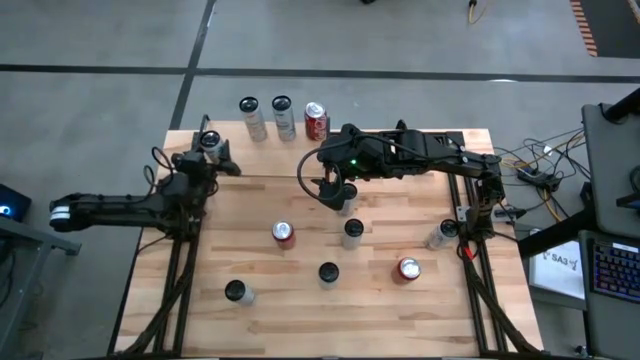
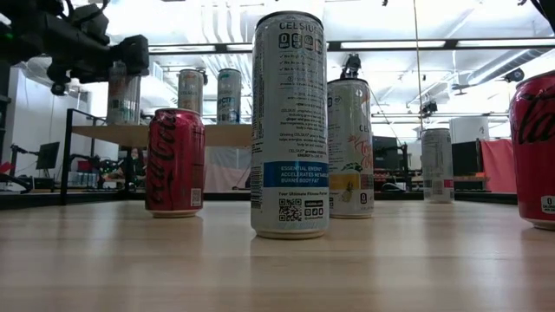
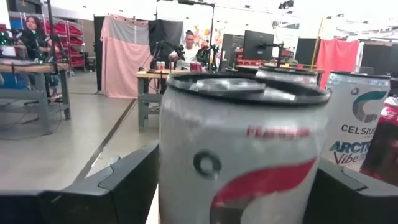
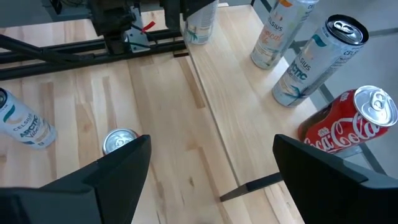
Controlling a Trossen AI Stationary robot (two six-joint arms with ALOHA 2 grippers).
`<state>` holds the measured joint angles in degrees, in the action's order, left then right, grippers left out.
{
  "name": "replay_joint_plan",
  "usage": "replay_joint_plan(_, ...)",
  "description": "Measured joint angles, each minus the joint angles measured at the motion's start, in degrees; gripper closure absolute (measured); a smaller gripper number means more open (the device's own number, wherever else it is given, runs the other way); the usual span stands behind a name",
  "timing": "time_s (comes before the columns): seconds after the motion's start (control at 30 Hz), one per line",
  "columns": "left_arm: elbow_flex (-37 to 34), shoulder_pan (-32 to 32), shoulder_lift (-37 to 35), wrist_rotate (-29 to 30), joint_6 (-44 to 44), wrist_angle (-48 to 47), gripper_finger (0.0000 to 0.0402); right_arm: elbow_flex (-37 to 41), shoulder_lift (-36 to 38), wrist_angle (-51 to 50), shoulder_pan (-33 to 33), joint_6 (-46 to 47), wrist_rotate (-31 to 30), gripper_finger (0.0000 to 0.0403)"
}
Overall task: Place canned beverage on shelf
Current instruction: Put the bottom left white pink soda can on the shelf
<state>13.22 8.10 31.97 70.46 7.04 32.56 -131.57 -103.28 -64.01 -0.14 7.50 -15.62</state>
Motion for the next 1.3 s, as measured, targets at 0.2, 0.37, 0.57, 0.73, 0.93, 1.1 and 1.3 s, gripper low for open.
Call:
replay_joint_plan(0.2, 1.5, 0.0, 0.0, 0.0, 2.0, 0.0, 0.0107, 0.0, 0.0, 0.0, 0.0, 0.4, 0.1, 0.0076)
replay_joint_plan(0.37, 3.2, -0.1, -0.1, 0.0, 3.4, -0.2, 0.0107, 0.0, 0.0, 0.0, 0.0, 0.4, 0.1, 0.0076)
replay_joint_plan(0.57, 5.1, -0.2, -0.1, -0.1, 4.0, -0.5, 0.0107, 0.0, 0.0, 0.0, 0.0, 0.4, 0.1, 0.0076)
replay_joint_plan(0.73, 7.6, -0.2, -0.1, -0.1, 6.6, -0.5, 0.0107, 0.0, 0.0, 0.0, 0.0, 0.4, 0.1, 0.0076)
replay_joint_plan(0.93, 12.4, -0.3, -0.1, -1.2, 10.3, -0.5, 0.0107, 0.0, 0.0, 0.0, 0.0, 0.4, 0.1, 0.0076)
replay_joint_plan(1.1, 17.0, -3.8, -0.1, -5.4, 8.3, -5.9, 0.0107, 0.0, 0.0, 0.0, 0.0, 0.4, 0.1, 0.0076)
replay_joint_plan(1.3, 24.1, -13.7, 0.8, -8.3, -0.6, -31.2, 0.0124, 0.0, 0.0, -0.2, 0.0, 0.4, 0.1, 0.0076)
